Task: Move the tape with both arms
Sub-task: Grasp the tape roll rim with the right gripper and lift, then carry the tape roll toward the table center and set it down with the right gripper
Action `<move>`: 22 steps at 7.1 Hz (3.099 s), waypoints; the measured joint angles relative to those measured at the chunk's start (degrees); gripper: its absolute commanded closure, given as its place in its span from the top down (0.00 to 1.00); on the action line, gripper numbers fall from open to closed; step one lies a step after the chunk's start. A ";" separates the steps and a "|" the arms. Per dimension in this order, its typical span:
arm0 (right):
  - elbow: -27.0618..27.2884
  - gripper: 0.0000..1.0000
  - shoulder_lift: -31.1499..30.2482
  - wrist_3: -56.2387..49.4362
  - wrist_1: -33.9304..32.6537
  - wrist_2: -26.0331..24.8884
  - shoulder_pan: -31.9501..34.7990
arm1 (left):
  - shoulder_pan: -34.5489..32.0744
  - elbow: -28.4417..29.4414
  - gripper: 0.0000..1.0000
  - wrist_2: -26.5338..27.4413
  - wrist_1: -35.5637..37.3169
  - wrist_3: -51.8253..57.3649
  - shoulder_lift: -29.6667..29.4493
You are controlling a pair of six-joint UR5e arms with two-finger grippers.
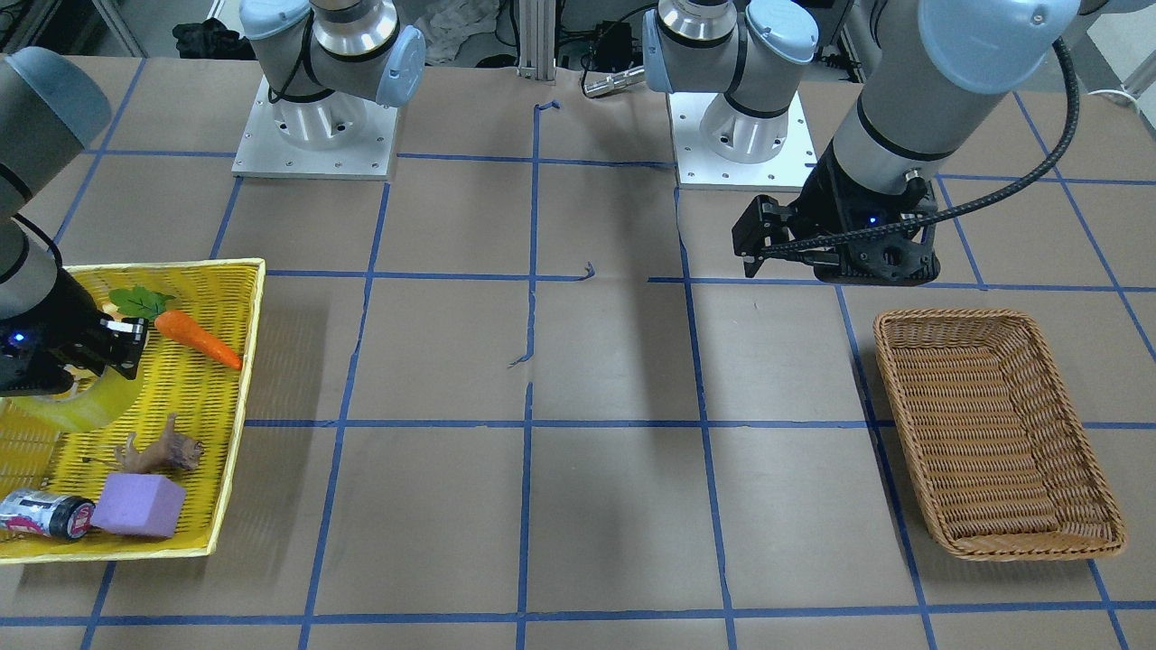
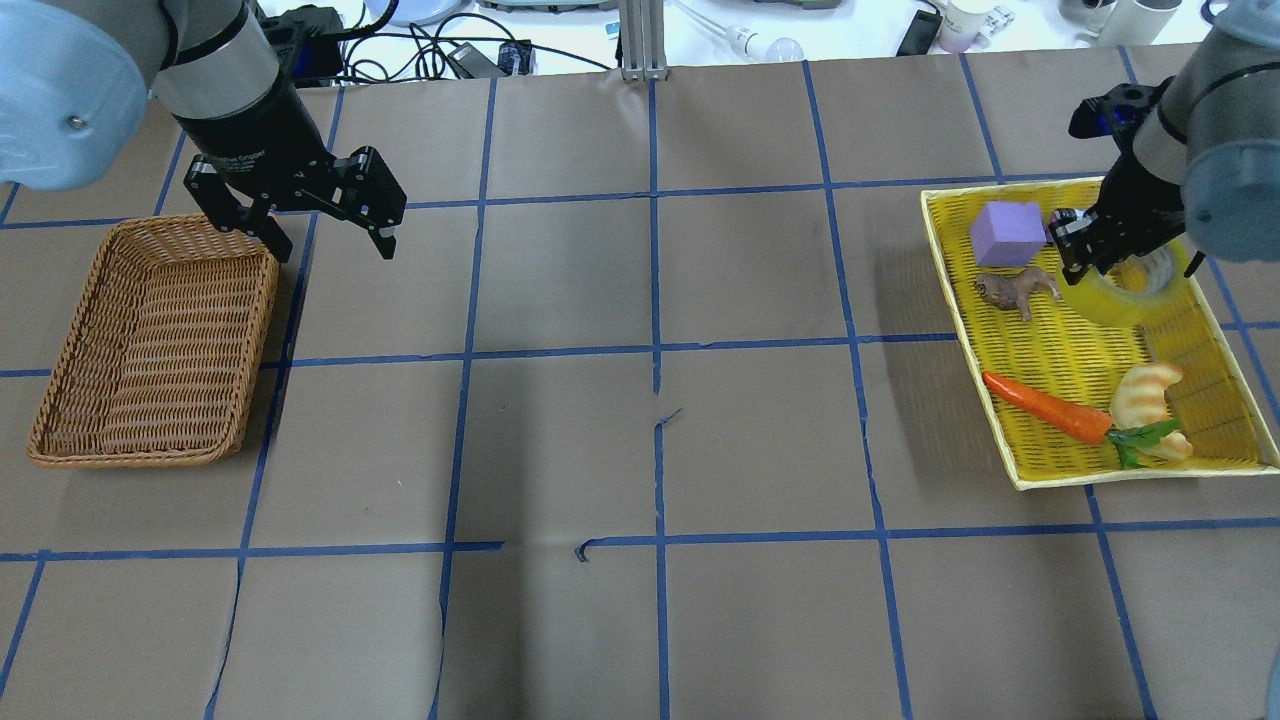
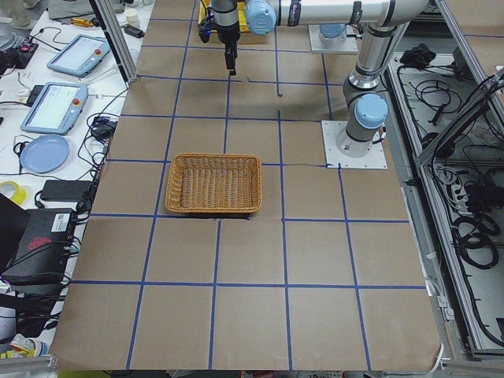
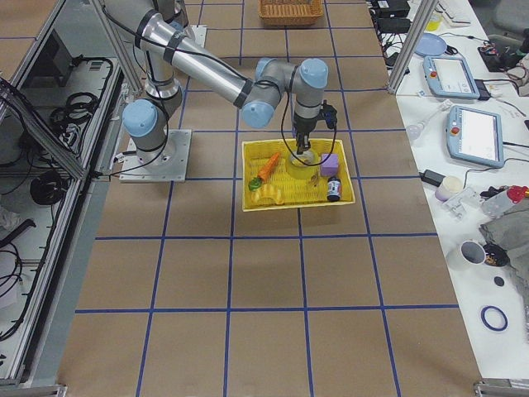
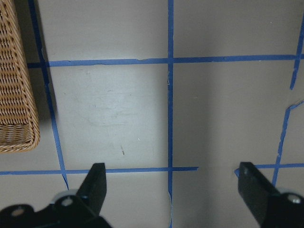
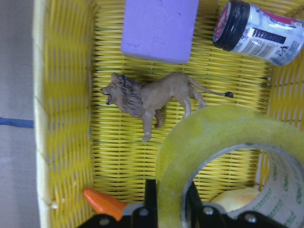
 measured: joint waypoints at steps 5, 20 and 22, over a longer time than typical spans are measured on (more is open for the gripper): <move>-7.28 0.00 0.08 27.29 6.37 1.05 19.57 | 0.06 -0.01 1.00 0.00 0.00 0.02 0.00; -7.45 1.00 19.15 68.28 -10.65 14.47 49.47 | 0.18 0.05 1.00 -0.06 0.53 0.12 -0.73; -7.74 1.00 16.66 67.71 -10.20 13.69 48.71 | 0.13 0.13 1.00 -0.14 0.63 0.09 -0.71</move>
